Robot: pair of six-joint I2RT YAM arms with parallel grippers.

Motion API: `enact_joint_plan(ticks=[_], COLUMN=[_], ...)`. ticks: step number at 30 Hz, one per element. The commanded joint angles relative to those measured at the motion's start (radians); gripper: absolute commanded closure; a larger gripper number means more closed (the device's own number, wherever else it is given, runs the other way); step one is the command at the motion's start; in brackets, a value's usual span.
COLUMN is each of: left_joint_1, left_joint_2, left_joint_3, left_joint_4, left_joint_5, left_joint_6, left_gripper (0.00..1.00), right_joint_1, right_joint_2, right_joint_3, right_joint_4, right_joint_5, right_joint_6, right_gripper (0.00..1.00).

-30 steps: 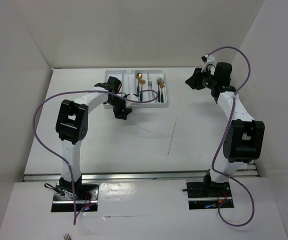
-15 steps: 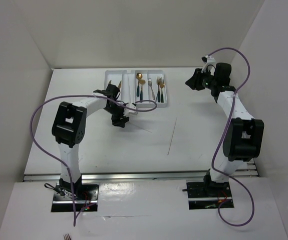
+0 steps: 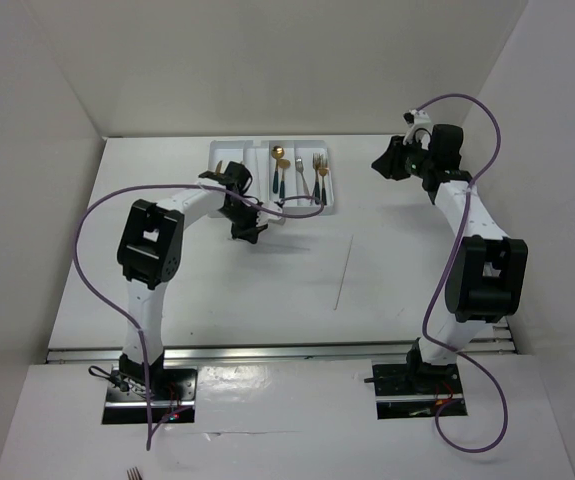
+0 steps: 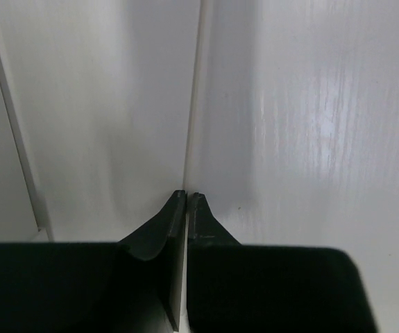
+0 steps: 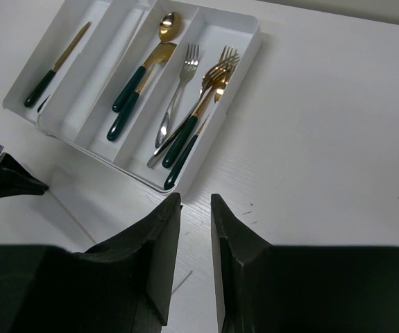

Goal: Sort the eating utensils into containers

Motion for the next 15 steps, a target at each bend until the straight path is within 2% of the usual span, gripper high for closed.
enact_joint_plan(ticks=[1, 2, 9, 15], left_joint_1=[-0.019, -0.019, -0.019, -0.038], left_joint_2=[0.061, 0.061, -0.074, -0.232], left_joint_3=[0.020, 0.020, -0.104, -0.155], left_joint_4=[-0.069, -0.069, -0.012, 0.031], left_joint_5=[-0.025, -0.025, 0.010, 0.096], left_joint_6=[-0.026, -0.026, -0.067, -0.197], left_gripper=[0.96, 1.00, 1.00, 1.00], right_joint_1=[-0.015, -0.015, -0.015, -0.015], right_joint_2=[0.007, 0.007, 0.007, -0.013], right_joint_3=[0.059, 0.059, 0.050, 0.020], right_joint_4=[-0.005, -0.005, -0.014, 0.000], right_joint_5=[0.000, -0.009, -0.018, -0.038], right_joint_6=[-0.025, -0.025, -0.025, -0.006], right_gripper=[0.68, 0.68, 0.70, 0.70])
